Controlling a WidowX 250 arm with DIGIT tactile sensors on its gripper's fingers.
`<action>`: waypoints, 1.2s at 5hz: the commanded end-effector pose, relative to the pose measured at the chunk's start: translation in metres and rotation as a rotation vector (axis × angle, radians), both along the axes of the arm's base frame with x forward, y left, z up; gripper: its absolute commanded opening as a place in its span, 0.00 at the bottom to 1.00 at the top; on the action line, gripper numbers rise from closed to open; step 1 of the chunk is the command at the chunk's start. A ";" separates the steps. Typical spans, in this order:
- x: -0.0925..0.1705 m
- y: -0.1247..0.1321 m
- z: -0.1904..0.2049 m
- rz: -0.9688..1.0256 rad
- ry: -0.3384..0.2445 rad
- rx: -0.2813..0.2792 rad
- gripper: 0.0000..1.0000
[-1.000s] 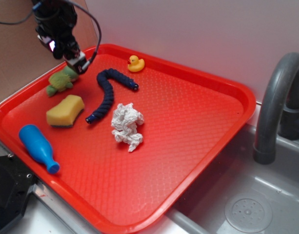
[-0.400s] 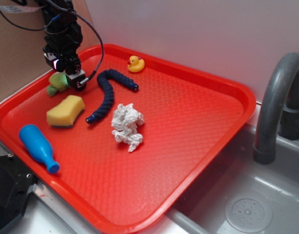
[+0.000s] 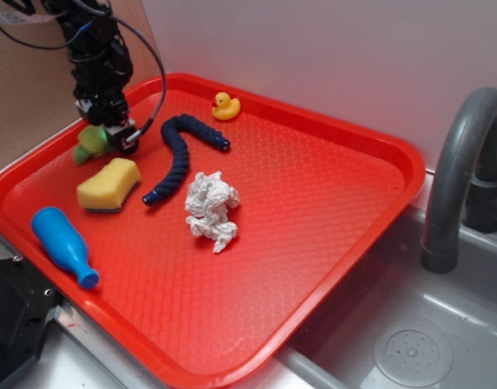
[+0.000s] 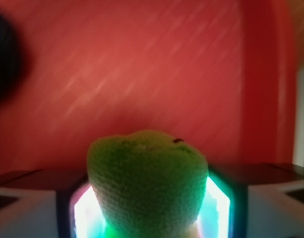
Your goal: Grab the green animal.
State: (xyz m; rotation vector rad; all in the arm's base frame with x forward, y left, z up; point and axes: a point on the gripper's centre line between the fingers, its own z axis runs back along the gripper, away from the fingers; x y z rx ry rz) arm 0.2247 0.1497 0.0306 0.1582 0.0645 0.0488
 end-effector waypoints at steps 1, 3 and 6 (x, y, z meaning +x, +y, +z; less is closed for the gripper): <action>0.010 -0.081 0.039 -0.082 -0.023 0.014 0.00; 0.015 -0.152 0.110 -0.074 -0.137 -0.017 0.00; 0.018 -0.163 0.196 0.039 -0.281 -0.080 0.00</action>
